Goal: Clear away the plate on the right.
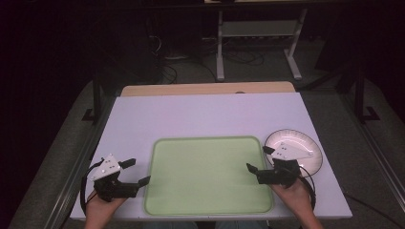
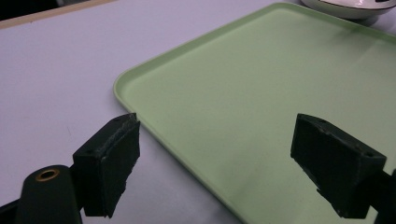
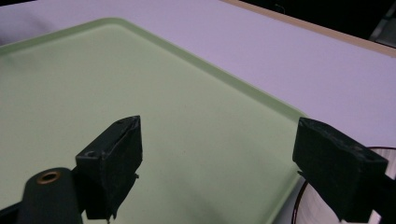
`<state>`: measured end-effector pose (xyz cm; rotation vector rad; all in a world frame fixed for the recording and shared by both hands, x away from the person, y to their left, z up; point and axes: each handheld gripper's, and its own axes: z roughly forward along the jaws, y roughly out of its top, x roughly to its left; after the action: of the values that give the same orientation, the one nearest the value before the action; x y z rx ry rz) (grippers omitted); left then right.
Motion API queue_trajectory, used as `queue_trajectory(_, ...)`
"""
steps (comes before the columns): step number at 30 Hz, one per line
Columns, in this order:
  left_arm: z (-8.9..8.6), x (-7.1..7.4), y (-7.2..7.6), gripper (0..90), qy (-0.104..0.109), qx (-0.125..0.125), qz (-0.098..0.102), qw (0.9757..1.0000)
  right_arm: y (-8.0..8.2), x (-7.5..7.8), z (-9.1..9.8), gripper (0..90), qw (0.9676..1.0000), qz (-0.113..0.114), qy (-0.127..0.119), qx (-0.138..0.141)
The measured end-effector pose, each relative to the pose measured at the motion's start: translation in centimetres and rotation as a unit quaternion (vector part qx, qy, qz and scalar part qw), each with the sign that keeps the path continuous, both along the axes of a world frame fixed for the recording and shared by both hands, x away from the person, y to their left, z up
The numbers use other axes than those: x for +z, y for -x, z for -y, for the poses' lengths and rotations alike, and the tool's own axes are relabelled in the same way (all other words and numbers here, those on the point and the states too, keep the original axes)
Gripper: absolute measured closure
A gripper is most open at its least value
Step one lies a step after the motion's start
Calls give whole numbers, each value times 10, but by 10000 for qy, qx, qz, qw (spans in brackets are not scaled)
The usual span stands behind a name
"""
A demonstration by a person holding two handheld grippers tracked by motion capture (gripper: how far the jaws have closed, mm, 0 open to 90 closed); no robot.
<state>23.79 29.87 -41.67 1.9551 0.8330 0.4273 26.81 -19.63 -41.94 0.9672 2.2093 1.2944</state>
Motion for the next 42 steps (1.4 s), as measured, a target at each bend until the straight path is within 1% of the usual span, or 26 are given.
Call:
queue_trajectory(5,1,0,0,154,-36,-20,7,10000,1,0,1,154,10000,-12,-2,0)
queue_trajectory(33,1,1,0,154,-37,-32,12,10000,6,1,8,155,9999,-26,-100,5)
queue_trajectory(39,1,1,1,153,-34,-35,16,10000,10,3,11,155,9999,-24,-155,3)
queue_trajectory(42,1,1,1,153,-28,-34,17,10000,12,3,13,156,9999,-25,-137,4)
